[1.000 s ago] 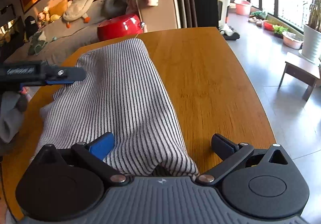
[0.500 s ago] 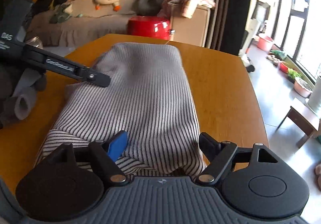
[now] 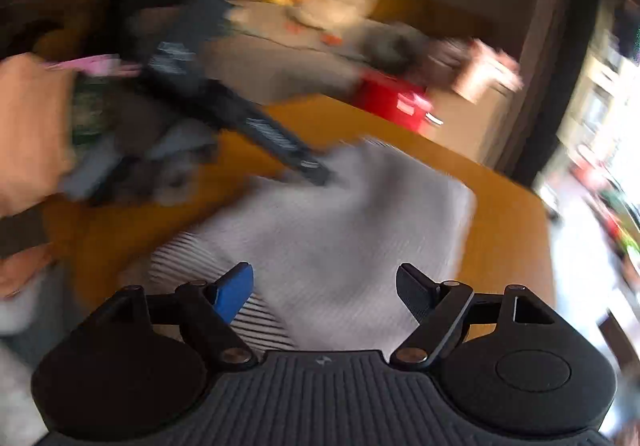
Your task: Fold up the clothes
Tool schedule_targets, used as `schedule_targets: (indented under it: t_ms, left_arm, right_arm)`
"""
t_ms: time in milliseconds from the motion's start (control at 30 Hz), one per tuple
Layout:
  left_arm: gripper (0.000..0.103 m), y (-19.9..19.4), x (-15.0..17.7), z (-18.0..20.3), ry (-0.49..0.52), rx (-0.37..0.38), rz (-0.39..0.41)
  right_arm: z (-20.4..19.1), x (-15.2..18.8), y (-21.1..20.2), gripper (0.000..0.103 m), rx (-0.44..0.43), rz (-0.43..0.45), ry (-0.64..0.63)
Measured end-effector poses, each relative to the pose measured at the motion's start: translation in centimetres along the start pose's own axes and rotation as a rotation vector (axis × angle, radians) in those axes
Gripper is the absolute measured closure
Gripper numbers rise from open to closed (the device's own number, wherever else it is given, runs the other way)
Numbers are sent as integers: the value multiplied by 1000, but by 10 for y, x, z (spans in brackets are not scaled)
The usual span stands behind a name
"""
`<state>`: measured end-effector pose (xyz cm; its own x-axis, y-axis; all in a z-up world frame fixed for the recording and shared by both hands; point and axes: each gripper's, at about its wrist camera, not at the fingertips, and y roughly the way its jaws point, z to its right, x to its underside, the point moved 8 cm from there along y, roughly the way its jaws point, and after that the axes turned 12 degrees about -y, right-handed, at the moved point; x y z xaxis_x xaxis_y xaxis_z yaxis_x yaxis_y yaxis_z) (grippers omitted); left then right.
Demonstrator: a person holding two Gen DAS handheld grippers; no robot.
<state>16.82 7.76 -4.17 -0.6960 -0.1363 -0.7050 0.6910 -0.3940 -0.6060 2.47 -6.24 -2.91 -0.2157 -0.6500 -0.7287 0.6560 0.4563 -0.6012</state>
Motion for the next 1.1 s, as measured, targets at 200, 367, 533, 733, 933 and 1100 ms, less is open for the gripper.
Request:
schedule_targets:
  t_ms: [200,367,533,733,933,1100]
  left_arm:
    - [30,-29,-5,-5,46,-1,42]
    - [18,-65,0,4,151,63,56]
    - [9,-65,31,27,329,107,30]
    - [7,-57,72,54,553,147,-5]
    - [24,-48,106,78,719,203,-53]
    - [44,-39,99,79,605,267,-111]
  right_arm:
    - [-54,14,27,20,-115,-62,-219]
    - [-23,8,39,46,-135,-78,77]
    - [35,23,42,54,-355,-89,645]
    - [39,30,41,54,-403,-73,731]
    - [29,17,26,51,-296,-46,518]
    - [-2,3,-13,32,-44,26,-28]
